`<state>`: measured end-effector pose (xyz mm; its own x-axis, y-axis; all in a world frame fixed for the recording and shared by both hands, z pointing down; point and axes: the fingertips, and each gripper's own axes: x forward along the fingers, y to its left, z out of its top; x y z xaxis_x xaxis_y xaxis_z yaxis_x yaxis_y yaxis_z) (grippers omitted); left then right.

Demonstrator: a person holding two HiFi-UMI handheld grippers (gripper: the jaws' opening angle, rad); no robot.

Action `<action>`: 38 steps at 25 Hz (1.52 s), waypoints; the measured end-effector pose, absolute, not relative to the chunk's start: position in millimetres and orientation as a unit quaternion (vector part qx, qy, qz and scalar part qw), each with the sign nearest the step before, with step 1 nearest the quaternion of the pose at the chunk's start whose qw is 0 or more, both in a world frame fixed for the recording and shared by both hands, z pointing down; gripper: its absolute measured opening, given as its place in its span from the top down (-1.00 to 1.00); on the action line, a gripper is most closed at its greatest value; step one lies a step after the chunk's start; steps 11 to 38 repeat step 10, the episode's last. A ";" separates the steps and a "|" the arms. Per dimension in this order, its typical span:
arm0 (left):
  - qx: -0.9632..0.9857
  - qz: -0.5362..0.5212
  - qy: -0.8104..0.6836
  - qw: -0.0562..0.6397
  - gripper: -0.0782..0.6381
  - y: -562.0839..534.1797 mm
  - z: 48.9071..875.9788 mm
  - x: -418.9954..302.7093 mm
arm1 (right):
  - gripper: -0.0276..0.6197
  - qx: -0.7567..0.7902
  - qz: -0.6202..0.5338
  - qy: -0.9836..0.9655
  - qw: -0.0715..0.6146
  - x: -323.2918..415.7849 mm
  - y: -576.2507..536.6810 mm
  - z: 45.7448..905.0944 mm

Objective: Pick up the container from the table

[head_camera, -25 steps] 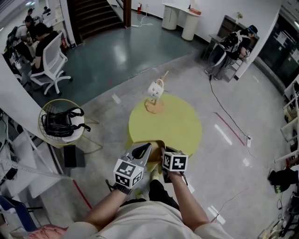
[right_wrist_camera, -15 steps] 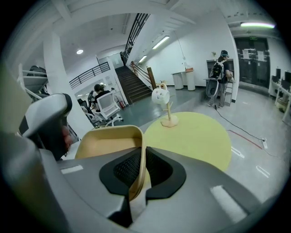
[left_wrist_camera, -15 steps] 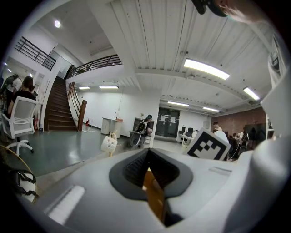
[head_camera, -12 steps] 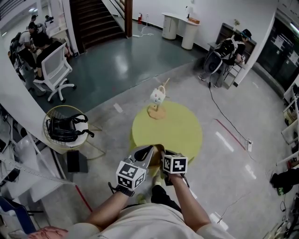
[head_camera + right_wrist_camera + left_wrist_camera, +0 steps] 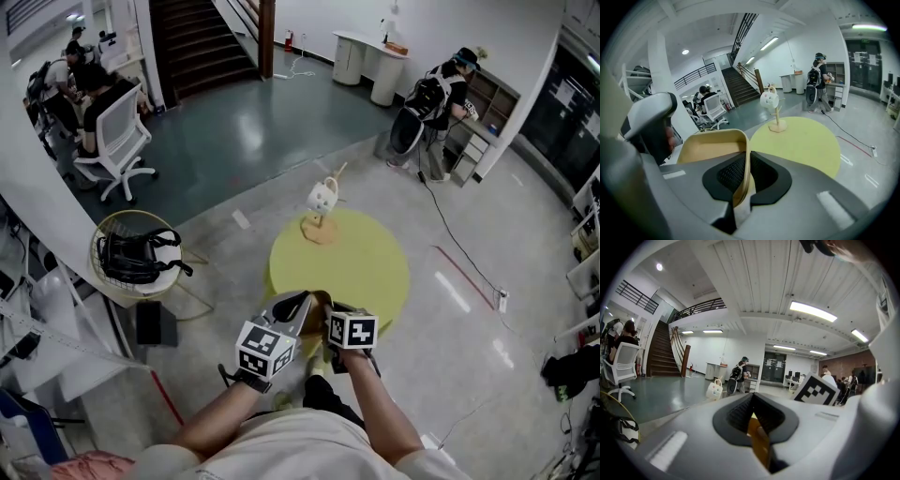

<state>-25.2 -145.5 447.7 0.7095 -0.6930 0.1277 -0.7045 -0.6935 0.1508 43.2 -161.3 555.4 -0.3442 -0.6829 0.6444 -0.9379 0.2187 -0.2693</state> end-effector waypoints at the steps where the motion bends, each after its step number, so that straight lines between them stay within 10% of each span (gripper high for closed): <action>1: 0.920 0.030 -0.380 0.094 0.76 -146.3 447.5 -25.7 | 0.82 0.536 0.321 -0.755 0.199 42.1 -161.9 555.5; 38: 0.920 0.031 -0.381 0.092 0.76 -147.9 447.3 -22.8 | 0.82 0.533 0.322 -0.756 0.201 43.0 -163.2 557.1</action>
